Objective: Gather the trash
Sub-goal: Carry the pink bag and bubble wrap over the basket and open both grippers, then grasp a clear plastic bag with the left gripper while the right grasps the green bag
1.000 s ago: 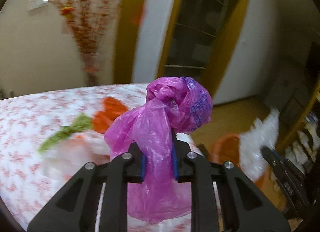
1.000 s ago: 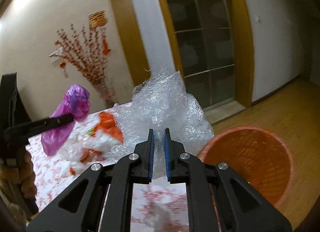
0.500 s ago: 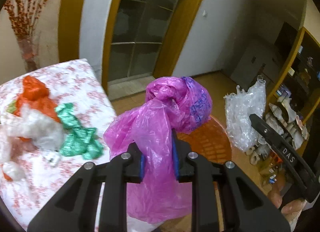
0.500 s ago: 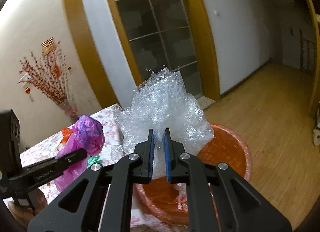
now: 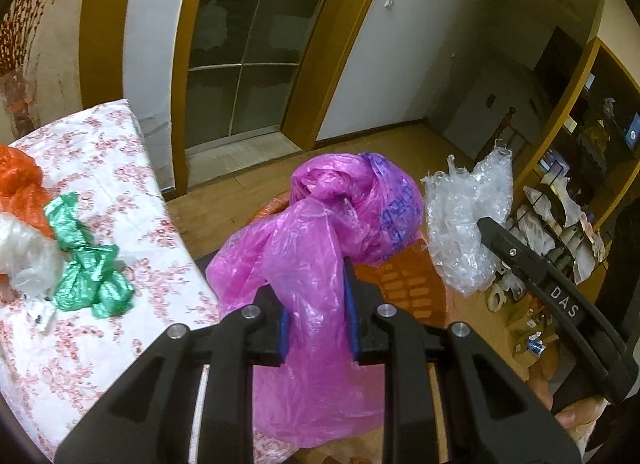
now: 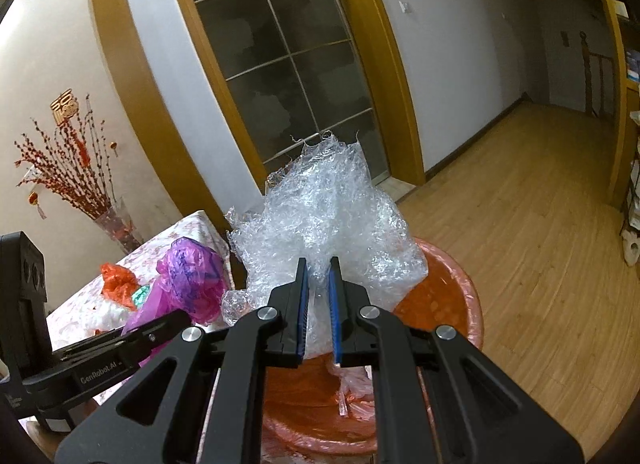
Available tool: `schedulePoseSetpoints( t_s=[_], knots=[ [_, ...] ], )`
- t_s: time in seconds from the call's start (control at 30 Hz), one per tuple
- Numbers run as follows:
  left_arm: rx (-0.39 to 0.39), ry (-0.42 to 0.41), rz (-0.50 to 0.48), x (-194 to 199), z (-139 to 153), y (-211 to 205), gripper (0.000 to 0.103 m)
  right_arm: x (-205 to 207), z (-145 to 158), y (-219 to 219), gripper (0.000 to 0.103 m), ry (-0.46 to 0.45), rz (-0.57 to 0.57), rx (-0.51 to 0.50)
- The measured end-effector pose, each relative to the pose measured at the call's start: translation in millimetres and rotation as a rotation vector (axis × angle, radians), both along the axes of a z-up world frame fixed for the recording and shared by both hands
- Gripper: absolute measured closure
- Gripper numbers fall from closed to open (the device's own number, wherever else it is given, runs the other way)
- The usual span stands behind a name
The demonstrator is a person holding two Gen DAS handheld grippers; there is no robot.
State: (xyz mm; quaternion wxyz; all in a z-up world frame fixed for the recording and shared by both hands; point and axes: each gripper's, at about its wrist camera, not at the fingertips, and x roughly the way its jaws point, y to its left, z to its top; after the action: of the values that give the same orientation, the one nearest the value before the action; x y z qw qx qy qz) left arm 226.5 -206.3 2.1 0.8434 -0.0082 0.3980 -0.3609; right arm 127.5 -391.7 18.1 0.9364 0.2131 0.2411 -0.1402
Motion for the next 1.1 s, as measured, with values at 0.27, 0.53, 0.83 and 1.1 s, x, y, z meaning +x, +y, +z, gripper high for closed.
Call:
schedulePoseSetpoints(
  t_s=[0.27, 0.53, 0.83, 1.1],
  knots=[
    [-0.007, 0.043, -0.011, 6, -14, -28, 0.078, 9, -10, -18, 0.093, 0.018, -0.024, 0.037],
    [0.035, 0.100, -0.001, 17, -40, -38, 0.061, 19, -34, -34, 0.063, 0.072, -0.028, 0.105],
    [0.100, 0.015, 0.073, 13, -38, -5, 0.047, 9, -32, -34, 0.048, 0.079, -0.062, 0.049],
    [0.142, -0.078, 0.197, 2, -24, 59, 0.041, 7, -25, -12, 0.038, 0.070, -0.050, -0.029]
  ],
)
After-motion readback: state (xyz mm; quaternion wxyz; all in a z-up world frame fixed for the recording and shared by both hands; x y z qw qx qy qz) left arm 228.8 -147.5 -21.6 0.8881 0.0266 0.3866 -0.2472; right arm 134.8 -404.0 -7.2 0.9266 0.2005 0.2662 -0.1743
